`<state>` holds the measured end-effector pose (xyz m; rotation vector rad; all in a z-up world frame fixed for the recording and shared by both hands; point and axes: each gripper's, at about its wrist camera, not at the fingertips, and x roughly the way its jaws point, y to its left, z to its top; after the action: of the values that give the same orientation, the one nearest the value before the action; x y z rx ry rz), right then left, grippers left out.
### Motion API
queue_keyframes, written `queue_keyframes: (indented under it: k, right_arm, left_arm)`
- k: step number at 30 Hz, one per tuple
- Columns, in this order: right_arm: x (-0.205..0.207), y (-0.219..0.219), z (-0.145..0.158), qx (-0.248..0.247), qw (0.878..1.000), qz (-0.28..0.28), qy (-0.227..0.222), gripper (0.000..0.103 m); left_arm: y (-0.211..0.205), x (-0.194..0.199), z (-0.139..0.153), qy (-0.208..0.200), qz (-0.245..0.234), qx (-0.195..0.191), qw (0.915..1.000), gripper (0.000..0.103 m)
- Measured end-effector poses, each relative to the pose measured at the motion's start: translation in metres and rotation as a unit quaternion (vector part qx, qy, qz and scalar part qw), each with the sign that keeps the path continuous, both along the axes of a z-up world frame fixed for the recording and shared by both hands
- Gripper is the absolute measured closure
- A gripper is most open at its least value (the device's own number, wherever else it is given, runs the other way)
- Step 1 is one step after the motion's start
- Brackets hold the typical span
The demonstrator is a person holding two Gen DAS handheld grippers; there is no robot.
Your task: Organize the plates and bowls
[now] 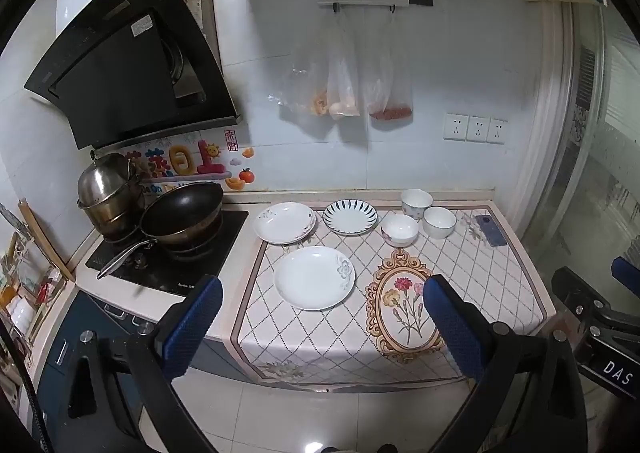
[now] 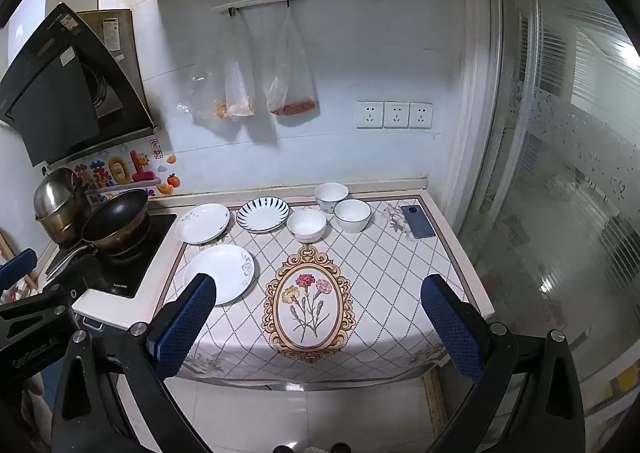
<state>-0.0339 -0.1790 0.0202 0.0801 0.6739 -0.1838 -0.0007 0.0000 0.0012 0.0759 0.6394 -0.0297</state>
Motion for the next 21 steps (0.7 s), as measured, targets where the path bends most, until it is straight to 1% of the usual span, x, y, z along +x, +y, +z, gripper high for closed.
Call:
queue_keyframes:
  k: [7, 11, 21]
  right_arm:
    - [-0.0005, -0.0017, 0.0009, 0.003, 1.0, -0.003, -0.004, 0.0]
    - [-0.0015, -0.0063, 0.0007, 0.007, 1.0, -0.003, -0.002, 0.0]
    - [-0.0011, -0.0017, 0.0027, 0.008, 1.0, -0.004, -0.005, 0.0]
  left_arm:
    - [-0.0042, 0.0001, 0.0038, 0.0, -0.004, 0.003, 1.0, 0.0]
    - [-0.0019, -0.0026, 0.0023, -0.003, 0.001, -0.002, 1.0, 0.0]
    - [-0.0061, 0.0002, 0.008, -0.006, -0.001, 0.0, 1.0, 0.0]
